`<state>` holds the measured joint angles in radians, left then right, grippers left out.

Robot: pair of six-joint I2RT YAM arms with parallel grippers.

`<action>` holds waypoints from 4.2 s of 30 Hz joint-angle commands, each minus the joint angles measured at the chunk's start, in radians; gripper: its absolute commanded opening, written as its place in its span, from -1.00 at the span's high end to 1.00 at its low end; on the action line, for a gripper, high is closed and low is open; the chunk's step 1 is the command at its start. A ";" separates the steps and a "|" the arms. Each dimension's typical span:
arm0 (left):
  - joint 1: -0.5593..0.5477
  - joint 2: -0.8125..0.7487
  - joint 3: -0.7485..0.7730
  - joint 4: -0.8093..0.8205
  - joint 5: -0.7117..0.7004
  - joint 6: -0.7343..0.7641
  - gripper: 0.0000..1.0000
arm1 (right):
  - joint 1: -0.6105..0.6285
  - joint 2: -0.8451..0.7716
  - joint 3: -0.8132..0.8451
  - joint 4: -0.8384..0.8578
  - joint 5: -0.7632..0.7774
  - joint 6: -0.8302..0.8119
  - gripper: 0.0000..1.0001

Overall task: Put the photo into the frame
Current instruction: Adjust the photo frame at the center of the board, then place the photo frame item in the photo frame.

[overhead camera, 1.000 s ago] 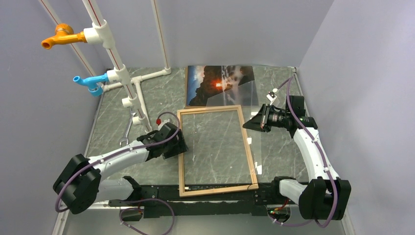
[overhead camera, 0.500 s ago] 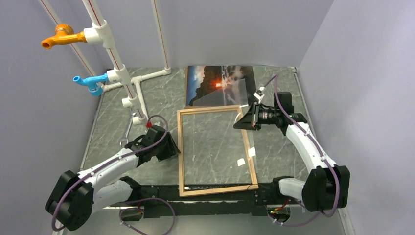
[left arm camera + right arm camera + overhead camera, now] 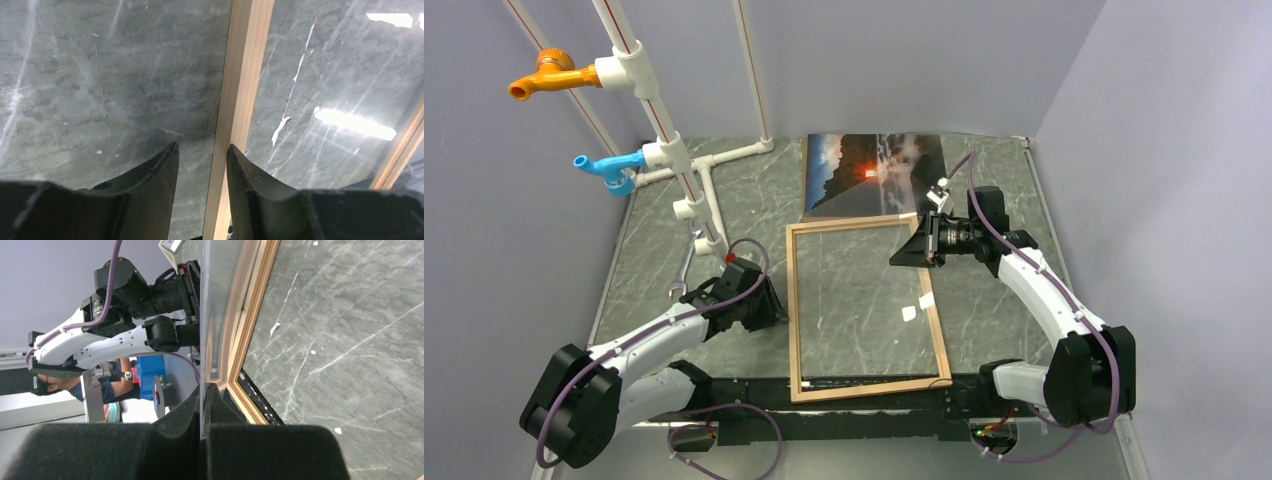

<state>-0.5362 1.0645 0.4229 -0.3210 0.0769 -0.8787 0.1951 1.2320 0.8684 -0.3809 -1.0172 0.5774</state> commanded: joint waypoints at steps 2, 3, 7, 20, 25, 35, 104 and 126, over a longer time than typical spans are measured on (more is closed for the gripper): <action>0.002 0.026 0.013 0.018 0.008 0.019 0.14 | 0.017 0.012 -0.024 0.089 0.009 0.028 1.00; 0.003 0.029 0.015 0.017 0.006 0.020 0.15 | 0.021 0.014 -0.031 0.096 0.009 0.030 1.00; 0.004 0.032 0.016 0.017 0.006 0.020 0.16 | 0.035 0.028 -0.046 0.106 0.024 0.028 1.00; 0.002 0.025 0.023 -0.013 -0.010 0.026 0.19 | 0.064 0.064 -0.082 0.168 0.037 0.051 1.00; 0.003 0.025 0.025 -0.020 -0.015 0.027 0.20 | 0.067 0.076 -0.095 0.177 0.040 0.057 1.00; 0.003 0.038 0.027 -0.019 -0.012 0.029 0.22 | 0.074 0.040 -0.093 0.112 0.055 0.054 1.00; 0.003 0.093 0.048 -0.029 -0.001 0.059 0.32 | 0.079 0.188 -0.094 0.065 0.127 -0.057 1.00; 0.001 0.099 0.048 -0.017 0.017 0.062 0.34 | 0.079 0.198 -0.072 0.000 0.194 -0.096 -0.36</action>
<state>-0.5350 1.1381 0.4744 -0.3229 0.1120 -0.8497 0.2691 1.4216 0.7765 -0.3687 -0.8364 0.5041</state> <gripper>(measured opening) 0.334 0.643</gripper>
